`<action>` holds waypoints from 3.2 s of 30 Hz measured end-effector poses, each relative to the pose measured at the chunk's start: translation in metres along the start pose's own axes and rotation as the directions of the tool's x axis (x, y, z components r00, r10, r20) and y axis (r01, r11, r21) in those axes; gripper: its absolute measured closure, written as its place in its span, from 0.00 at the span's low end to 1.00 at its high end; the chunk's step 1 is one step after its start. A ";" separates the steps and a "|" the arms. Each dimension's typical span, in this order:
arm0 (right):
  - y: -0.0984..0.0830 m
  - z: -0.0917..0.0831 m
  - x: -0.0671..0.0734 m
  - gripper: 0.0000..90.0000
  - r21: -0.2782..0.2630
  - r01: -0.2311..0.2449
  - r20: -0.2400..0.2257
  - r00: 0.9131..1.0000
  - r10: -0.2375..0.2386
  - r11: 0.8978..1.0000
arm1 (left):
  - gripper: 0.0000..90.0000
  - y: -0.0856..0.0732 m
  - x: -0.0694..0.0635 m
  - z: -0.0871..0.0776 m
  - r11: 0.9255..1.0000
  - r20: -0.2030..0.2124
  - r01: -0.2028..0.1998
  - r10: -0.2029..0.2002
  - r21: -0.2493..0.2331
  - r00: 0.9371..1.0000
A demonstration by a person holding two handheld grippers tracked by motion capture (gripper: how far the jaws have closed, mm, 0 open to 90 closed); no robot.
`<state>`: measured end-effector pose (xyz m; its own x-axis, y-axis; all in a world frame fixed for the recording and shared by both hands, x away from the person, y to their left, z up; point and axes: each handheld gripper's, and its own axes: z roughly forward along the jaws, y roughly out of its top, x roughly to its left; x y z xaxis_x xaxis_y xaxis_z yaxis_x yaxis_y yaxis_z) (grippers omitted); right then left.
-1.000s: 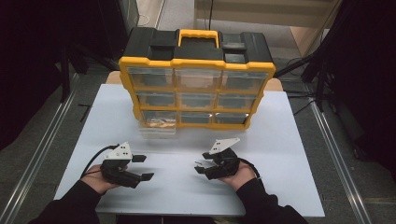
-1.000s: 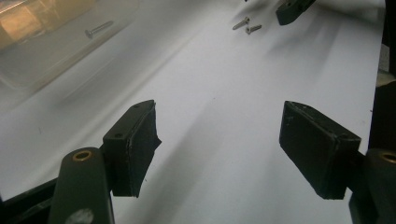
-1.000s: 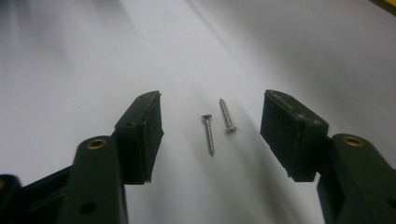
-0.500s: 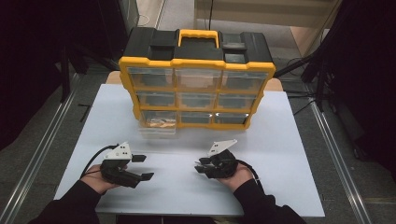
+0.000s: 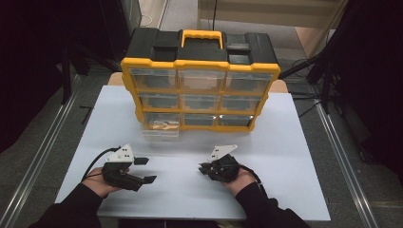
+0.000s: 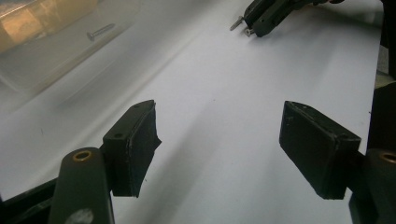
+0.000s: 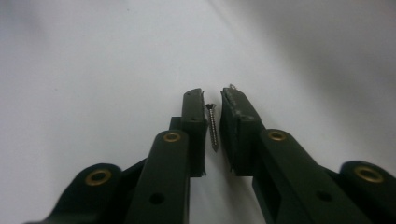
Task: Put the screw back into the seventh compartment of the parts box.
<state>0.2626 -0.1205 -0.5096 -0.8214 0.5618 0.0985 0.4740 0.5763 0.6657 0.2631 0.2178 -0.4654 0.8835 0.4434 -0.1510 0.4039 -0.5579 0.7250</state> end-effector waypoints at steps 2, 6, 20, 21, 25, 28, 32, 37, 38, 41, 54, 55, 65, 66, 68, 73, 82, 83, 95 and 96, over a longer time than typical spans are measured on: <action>0.001 0.000 0.002 0.96 0.007 0.020 0.018 1.000 -0.020 1.000 | 0.31 0.000 0.000 0.000 1.000 0.000 0.000 0.000 0.000 1.000; 0.001 0.001 0.001 0.98 0.010 0.012 0.004 1.000 -0.012 1.000 | 0.31 0.000 0.000 0.000 1.000 -0.001 -0.002 0.002 0.002 1.000; 0.004 -0.001 -0.008 0.99 0.012 -0.097 -0.060 0.993 0.097 0.995 | 0.31 0.000 0.000 0.000 1.000 -0.001 -0.003 0.003 0.001 1.000; 0.005 -0.002 -0.008 0.99 0.008 -0.102 -0.068 0.992 0.103 0.995 | 0.31 0.000 0.000 0.000 1.000 -0.001 -0.002 0.002 0.002 1.000; 0.007 -0.004 -0.009 0.99 0.001 -0.108 -0.068 0.992 0.108 0.994 | 0.31 0.000 0.000 0.000 1.000 0.001 -0.003 0.003 0.004 1.000; 0.008 -0.005 -0.010 0.99 -0.002 -0.113 -0.073 0.991 0.113 0.994 | 0.31 0.000 0.000 0.000 1.000 0.001 -0.004 0.004 0.006 1.000; 0.012 -0.008 -0.010 0.99 -0.004 -0.129 -0.075 0.989 0.128 0.992 | 0.31 0.000 0.000 0.000 1.000 0.001 -0.001 0.001 0.000 1.000; 0.017 -0.009 -0.013 0.99 0.001 -0.152 -0.081 0.985 0.152 0.988 | 0.31 0.000 0.001 0.000 1.000 0.003 -0.002 0.002 0.000 1.000; 0.019 -0.009 -0.013 0.99 0.002 -0.155 -0.081 0.985 0.155 0.988 | 0.31 0.000 0.001 0.000 1.000 0.004 -0.002 0.002 0.001 1.000; 0.023 -0.009 -0.013 0.99 0.000 -0.157 -0.085 0.984 0.157 0.988 | 0.31 0.000 0.000 0.000 1.000 0.008 -0.003 0.003 0.001 1.000; 0.036 -0.008 -0.017 0.99 0.002 -0.158 -0.105 0.982 0.158 0.987 | 0.31 -0.001 0.000 0.002 1.000 0.014 -0.003 0.003 0.008 1.000; 0.036 -0.009 -0.017 0.99 -0.001 -0.164 -0.109 0.981 0.163 0.986 | 0.31 -0.001 0.000 0.003 1.000 0.014 -0.005 0.005 0.008 1.000; 0.044 -0.011 -0.017 0.99 -0.008 -0.178 -0.121 0.977 0.176 0.984 | 0.31 -0.001 0.000 0.003 1.000 0.015 -0.006 0.006 0.006 1.000; 0.045 -0.011 -0.017 0.99 -0.006 -0.185 -0.119 0.976 0.183 0.983 | 0.31 -0.001 0.000 0.003 1.000 0.015 -0.006 0.005 0.006 1.000; 0.046 -0.010 -0.017 0.99 -0.009 -0.181 -0.121 0.976 0.178 0.983 | 0.31 0.000 0.000 0.003 1.000 0.015 -0.006 0.006 0.006 1.000; 0.052 -0.008 -0.016 0.99 -0.013 -0.172 -0.125 0.978 0.169 0.985 | 0.31 -0.001 0.000 0.003 1.000 0.014 -0.006 0.006 0.005 1.000; 0.063 -0.010 -0.012 0.99 -0.028 -0.170 -0.132 0.977 0.165 0.985 | 0.31 -0.001 0.000 0.003 1.000 0.015 -0.008 0.008 0.007 1.000; 0.064 -0.011 -0.012 0.99 -0.029 -0.169 -0.132 0.978 0.164 0.985 | 0.31 0.000 0.000 0.003 1.000 0.015 -0.009 0.009 0.007 1.000; 0.075 -0.010 -0.010 0.99 -0.036 -0.173 -0.138 0.976 0.167 0.984 | 0.31 0.001 -0.002 0.003 1.000 0.020 -0.016 0.016 0.008 1.000; 0.077 -0.010 -0.010 0.99 -0.039 -0.174 -0.139 0.976 0.167 0.984 | 0.31 0.001 -0.002 0.003 1.000 0.024 -0.018 0.018 0.005 1.000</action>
<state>0.3041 -0.0884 -0.4519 -0.7665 0.5622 0.3104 0.5972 0.4463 0.6664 0.2625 0.2142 -0.4667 0.8959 0.4167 -0.1543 0.3895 -0.5694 0.7240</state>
